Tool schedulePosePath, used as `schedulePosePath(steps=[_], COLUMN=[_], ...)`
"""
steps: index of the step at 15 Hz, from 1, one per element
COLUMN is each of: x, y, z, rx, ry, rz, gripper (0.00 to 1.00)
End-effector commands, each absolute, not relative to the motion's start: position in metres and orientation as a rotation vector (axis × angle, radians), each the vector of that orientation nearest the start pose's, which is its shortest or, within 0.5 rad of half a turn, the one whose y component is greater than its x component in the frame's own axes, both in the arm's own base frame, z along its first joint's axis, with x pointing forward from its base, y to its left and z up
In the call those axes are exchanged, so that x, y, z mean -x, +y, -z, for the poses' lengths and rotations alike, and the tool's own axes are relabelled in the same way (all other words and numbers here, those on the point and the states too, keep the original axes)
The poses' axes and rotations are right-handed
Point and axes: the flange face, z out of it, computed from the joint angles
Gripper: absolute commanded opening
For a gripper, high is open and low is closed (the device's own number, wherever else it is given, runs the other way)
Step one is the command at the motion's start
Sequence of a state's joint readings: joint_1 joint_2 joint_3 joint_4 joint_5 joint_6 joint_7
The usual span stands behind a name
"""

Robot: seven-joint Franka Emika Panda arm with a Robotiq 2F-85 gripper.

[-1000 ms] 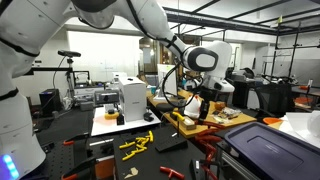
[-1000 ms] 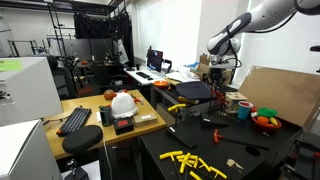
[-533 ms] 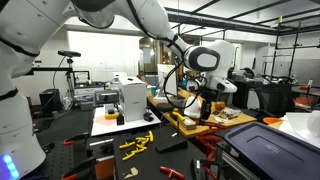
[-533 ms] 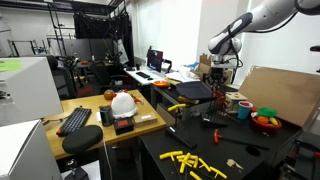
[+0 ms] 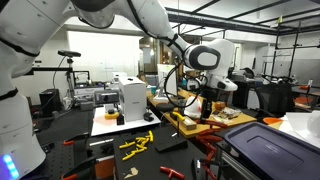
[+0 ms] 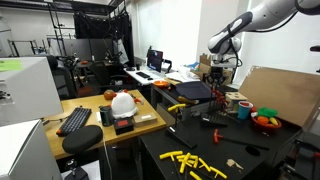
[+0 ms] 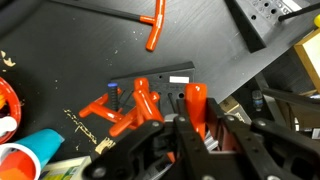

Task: Unfasten the red handle and put it on the table

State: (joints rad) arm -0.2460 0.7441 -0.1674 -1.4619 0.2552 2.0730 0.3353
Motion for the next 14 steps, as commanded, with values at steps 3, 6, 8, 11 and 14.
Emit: schedulePosePath(steps=[3, 6, 8, 11, 14], x=[-0.662, -0.661, -0.661, -0.66, -0.659], y=[-0.247, -0.244, -0.242, -0.24, -0.231], z=[-0.269, -0.275, -0.282, -0.294, -0.302], rx=[2.769, 2.774, 2.778, 2.785, 2.805], ry=[1.211, 1.211, 1.213, 1.211, 1.188], rz=[-0.158, -0.144, -0.13, -0.106, -0.1], gripper=[0.06, 0.06, 0.06, 0.06, 0.06])
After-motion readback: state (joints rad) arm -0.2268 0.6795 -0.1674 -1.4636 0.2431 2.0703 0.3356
